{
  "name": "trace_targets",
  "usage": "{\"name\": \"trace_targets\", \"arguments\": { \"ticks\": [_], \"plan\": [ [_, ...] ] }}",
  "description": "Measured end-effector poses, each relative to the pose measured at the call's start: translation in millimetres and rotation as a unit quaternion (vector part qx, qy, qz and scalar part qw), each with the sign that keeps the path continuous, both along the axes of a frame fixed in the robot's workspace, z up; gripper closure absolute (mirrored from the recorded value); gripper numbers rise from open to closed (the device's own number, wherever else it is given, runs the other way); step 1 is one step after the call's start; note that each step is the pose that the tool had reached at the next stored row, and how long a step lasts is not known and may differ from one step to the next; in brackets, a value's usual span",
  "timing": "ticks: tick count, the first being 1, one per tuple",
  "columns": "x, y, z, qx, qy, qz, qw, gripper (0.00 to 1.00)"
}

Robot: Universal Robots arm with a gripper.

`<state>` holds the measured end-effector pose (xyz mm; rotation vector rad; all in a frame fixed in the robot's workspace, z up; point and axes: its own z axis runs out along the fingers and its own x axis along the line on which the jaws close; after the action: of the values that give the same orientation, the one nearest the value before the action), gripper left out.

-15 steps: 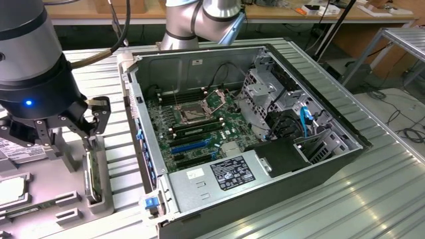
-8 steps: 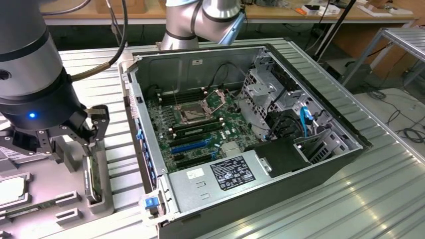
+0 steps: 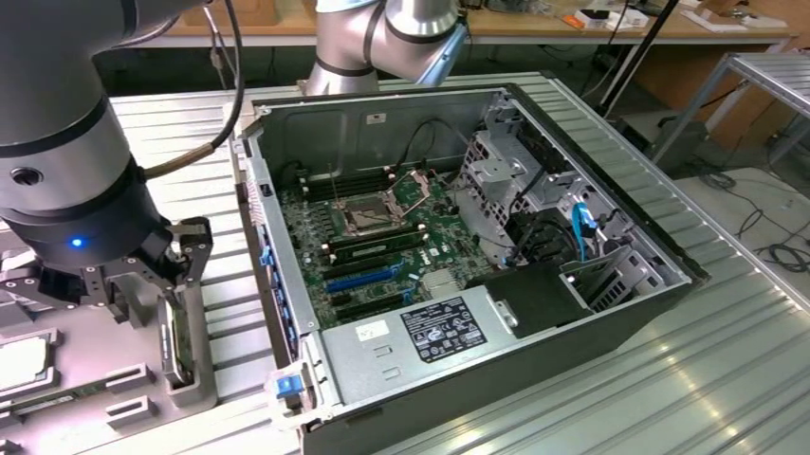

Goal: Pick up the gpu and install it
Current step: 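Pick up the gpu and move the gpu toward the slot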

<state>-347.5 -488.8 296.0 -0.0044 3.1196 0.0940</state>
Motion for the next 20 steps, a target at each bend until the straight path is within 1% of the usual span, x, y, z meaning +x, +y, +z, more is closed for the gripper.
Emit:
{"name": "trace_targets", "arguments": {
  "ticks": [3, 14, 18, 20],
  "plan": [
    [0.1, 0.0, -4.8, 0.0000, -0.0001, 0.000, 1.0000, 0.52],
    [0.1, 0.1, -5.4, 0.0001, -0.0002, 0.000, 1.0000, 0.52],
    [0.1, 0.0, -10.3, 0.0000, -0.0001, 0.000, 1.0000, 0.52],
    [0.0, 0.0, -14.4, 0.0000, -0.0001, 0.000, 1.0000, 0.52]
  ]
}}
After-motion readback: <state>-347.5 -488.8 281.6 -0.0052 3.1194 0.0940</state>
